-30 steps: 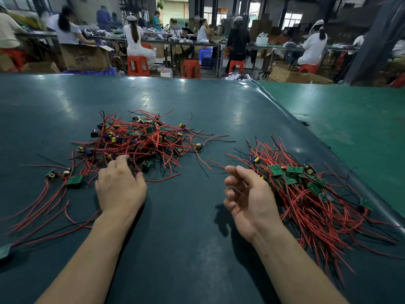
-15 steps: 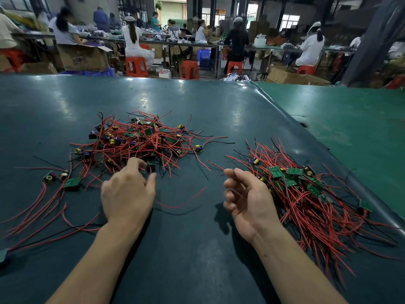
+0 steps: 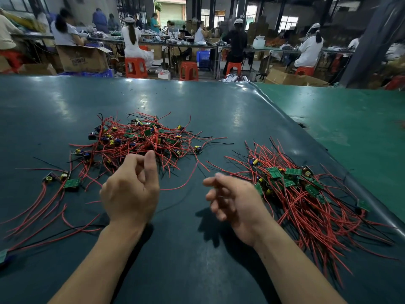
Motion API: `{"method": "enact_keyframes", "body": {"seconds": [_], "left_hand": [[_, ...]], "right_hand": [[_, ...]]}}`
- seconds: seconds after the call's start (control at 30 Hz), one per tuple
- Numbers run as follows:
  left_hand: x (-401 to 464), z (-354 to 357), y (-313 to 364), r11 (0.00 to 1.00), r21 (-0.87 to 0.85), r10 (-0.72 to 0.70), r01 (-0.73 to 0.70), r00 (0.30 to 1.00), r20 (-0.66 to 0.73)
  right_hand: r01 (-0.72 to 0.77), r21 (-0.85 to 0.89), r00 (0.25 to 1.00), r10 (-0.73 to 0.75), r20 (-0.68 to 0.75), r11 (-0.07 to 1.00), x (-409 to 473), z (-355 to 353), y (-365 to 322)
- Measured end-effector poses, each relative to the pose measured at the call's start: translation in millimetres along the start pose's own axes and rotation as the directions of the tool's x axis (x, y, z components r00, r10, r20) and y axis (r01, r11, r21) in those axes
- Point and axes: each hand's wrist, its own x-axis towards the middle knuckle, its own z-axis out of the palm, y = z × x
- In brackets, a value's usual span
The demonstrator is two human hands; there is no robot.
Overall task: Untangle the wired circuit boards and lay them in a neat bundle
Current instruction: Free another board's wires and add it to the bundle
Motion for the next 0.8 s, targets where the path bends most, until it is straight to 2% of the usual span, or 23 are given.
{"method": "enact_keyframes", "body": {"seconds": [0.1, 0.17, 0.27, 0.37, 0.53, 0.6, 0.7, 0.73, 0.8], "left_hand": [[-9.2, -4.2, 11.2, 0.977, -0.139, 0.151, -0.159, 0.986, -0.066], [-19.2, -2.3, 17.2, 0.92, -0.249, 0.303, -0.301, 0.952, -0.031], [-29.4, 4.0, 24.9, 0.807, -0.469, 0.444, -0.358, 0.892, 0.084], [-29.0, 8.9, 26.1, 0.783, -0.521, 0.479, -0.34, 0.864, 0.155], [-28.7, 14.0, 24.8, 0.792, -0.564, 0.405, -0.233, 0.892, 0.199], [-27.2, 14.0, 25.2, 0.795, -0.553, 0.385, -0.248, 0.911, 0.146], [-22.6, 9.7, 23.0, 0.793, -0.487, 0.397, -0.366, 0.917, -0.042], [-23.0, 8.7, 21.8, 0.787, -0.496, 0.399, -0.368, 0.916, -0.047], [-27.5, 9.0, 21.7, 0.778, -0.535, 0.427, -0.328, 0.901, 0.07]], "right_hand": [[-0.078, -0.149, 0.959, 0.115, 0.258, 0.986, -6.8, 11.8, 6.2], [-0.069, -0.127, 0.941, 0.107, 0.32, 0.989, -8.0, 17.5, 11.4], [0.011, -0.006, 0.964, -0.009, 0.264, 1.0, -7.9, 17.9, 13.1], [0.076, -0.017, 0.979, -0.072, 0.189, 0.997, -6.8, 13.5, 11.4], [0.045, -0.084, 0.982, -0.028, 0.189, 0.995, -7.1, 17.4, 15.0], [0.074, -0.053, 0.982, -0.063, 0.176, 0.996, -6.1, 18.9, 15.3], [0.16, 0.093, 0.984, -0.167, 0.066, 0.983, -4.3, 14.2, 4.2], [0.172, 0.181, 0.984, -0.179, 0.023, 0.968, -3.9, 10.6, -0.7], [0.157, 0.333, 0.987, -0.158, -0.025, 0.93, -4.2, 2.9, -8.0]]}}
